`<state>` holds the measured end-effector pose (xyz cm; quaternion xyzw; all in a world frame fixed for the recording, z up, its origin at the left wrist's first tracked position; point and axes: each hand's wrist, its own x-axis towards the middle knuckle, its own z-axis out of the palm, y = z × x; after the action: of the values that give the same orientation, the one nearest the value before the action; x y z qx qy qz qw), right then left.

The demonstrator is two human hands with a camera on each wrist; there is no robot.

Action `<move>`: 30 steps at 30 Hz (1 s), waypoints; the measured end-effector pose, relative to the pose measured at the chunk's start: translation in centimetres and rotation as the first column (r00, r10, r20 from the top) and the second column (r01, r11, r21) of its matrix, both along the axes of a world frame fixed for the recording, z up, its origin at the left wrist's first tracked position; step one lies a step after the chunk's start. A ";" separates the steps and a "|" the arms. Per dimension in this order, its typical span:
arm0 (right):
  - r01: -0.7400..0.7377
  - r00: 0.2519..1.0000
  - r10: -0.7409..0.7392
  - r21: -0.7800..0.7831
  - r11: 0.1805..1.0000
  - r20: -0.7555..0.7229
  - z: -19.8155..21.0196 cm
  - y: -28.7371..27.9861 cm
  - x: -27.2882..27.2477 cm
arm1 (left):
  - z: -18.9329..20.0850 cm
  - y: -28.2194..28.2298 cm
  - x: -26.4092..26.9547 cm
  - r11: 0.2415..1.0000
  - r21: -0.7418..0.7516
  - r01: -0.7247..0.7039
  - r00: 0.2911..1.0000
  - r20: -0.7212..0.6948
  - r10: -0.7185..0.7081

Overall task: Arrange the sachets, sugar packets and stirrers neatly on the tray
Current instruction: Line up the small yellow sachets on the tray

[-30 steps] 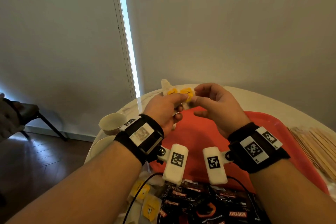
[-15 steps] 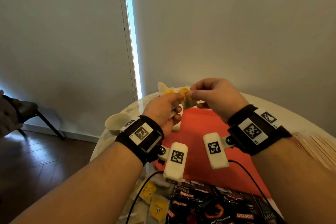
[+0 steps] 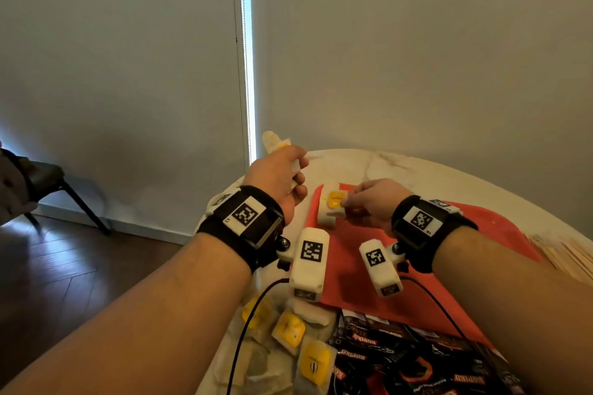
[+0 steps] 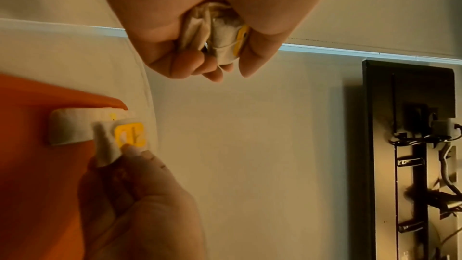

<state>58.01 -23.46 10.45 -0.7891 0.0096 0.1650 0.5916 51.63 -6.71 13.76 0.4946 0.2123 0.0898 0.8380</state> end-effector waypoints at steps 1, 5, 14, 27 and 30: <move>0.001 1.000 -0.002 -0.034 0.999 -0.017 -0.4 0.2 0.2 | -0.1 0.4 0.0 1.000 -0.010 -0.002 1.000 -0.001 0.002; -0.017 0.999 0.009 -0.151 0.988 -0.049 -1.7 1.0 0.9 | -0.6 1.5 -0.2 0.999 -0.032 0.015 1.000 -0.004 -0.015; 0.007 0.984 -0.036 -0.169 0.986 -0.172 -2.6 2.0 1.2 | -1.1 1.8 -0.1 0.998 -0.056 0.030 0.999 -0.014 -0.031; -0.049 0.998 0.056 0.189 0.981 -0.029 2.4 -0.3 -1.9 | -0.6 -0.7 -2.1 0.945 -0.053 0.323 0.945 -0.038 -0.325; -0.197 0.975 0.179 0.147 0.969 0.130 4.2 -1.1 -4.1 | -0.7 -1.6 -2.3 0.913 -0.011 0.408 0.912 -0.040 -0.408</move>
<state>53.89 -24.58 14.62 -0.7449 -0.1129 0.1745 0.6339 49.31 -8.28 13.06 0.5289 0.1220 -0.0977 0.8342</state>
